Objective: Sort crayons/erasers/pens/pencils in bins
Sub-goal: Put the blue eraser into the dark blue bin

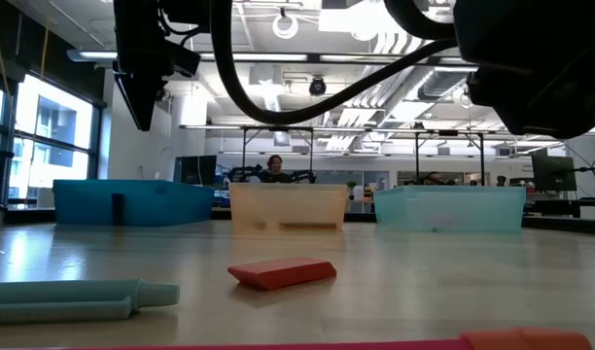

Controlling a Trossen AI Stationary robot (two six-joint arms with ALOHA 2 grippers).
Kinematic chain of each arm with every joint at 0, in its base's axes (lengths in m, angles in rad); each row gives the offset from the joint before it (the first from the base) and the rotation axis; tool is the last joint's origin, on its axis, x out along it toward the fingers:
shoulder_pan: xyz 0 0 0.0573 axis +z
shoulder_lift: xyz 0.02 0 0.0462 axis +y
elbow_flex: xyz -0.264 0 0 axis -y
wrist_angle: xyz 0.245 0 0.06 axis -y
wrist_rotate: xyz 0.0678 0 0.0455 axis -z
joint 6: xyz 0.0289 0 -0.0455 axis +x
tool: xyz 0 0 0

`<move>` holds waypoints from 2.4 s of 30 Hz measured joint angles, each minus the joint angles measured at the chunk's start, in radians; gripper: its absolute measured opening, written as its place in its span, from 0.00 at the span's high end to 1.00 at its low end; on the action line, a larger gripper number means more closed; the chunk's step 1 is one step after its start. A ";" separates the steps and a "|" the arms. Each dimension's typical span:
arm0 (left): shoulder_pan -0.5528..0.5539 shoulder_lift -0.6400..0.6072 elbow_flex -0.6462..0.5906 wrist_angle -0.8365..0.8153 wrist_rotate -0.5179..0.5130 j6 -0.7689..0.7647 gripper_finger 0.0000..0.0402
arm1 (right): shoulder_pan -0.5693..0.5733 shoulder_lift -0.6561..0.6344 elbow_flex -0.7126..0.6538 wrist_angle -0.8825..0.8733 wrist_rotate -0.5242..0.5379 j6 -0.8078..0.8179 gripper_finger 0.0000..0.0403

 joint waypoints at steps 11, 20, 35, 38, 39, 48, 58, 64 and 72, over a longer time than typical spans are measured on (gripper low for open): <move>0.000 0.000 0.000 0.000 0.071 0.054 0.50 | 0.000 0.004 0.032 -0.024 0.027 -0.066 0.83; 0.000 0.000 0.000 0.008 0.232 0.169 0.50 | -0.003 0.010 0.141 -0.062 0.169 -0.155 0.83; -0.027 0.000 0.000 0.209 0.418 0.351 0.50 | -0.010 0.005 0.430 -0.309 0.461 -0.190 0.83; -0.055 0.000 0.000 0.259 0.418 0.356 0.50 | -0.022 0.005 0.508 -0.385 0.521 -0.214 0.83; -0.066 0.000 0.000 0.273 0.418 0.358 0.50 | -0.025 0.005 0.534 -0.410 0.538 -0.222 0.83; -0.220 -0.055 0.000 0.481 0.406 0.316 0.50 | -0.063 -0.032 0.665 -0.568 0.694 -0.282 0.83; -0.401 -0.113 0.000 0.717 0.176 0.102 0.50 | -0.113 -0.122 0.672 -0.590 0.886 -0.330 0.83; -0.472 -0.112 0.000 0.825 0.031 0.060 0.50 | -0.165 -0.181 0.672 -0.587 1.021 -0.435 0.83; -0.500 -0.111 0.000 1.004 -0.098 0.130 0.50 | -0.236 -0.242 0.672 -0.532 1.102 -0.652 0.83</move>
